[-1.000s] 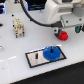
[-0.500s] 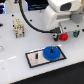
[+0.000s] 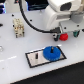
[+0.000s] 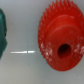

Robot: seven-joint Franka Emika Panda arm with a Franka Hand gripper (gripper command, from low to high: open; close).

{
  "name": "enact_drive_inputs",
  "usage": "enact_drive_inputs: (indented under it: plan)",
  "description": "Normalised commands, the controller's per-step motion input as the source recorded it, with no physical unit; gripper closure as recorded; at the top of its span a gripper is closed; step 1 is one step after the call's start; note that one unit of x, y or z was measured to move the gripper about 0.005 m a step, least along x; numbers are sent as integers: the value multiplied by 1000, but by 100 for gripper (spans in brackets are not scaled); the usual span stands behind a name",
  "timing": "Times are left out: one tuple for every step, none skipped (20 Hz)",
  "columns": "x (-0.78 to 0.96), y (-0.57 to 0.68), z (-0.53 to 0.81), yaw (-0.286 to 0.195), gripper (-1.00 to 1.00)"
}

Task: Insert the blue gear onto the right peg, followed by the red gear

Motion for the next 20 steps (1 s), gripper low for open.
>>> enact_drive_inputs:
  plan:
    - [-204, 9, -16, 0, 100]
    - [-160, 0, -27, 0, 100]
    - [-117, 4, -3, 0, 100]
    - [-99, 26, 9, 0, 100]
    - [-98, 9, 39, 0, 100]
    - [-63, 4, 32, 0, 100]
    - [-65, 11, 27, 0, 100]
    - [-40, 8, 166, 0, 100]
    - [18, 2, 274, 0, 100]
    - [30, 12, 370, 0, 100]
    - [39, 9, 419, 0, 100]
    - [89, 4, 543, 0, 100]
    - [100, -7, 516, 0, 100]
    - [100, 111, 586, 0, 100]
    - [232, -49, 596, 0, 100]
    - [253, -26, 580, 0, 100]
    - [323, -102, 590, 0, 100]
    - [374, -97, 586, 0, 100]
    - [387, -167, 622, 0, 100]
    - [429, -210, 595, 0, 100]
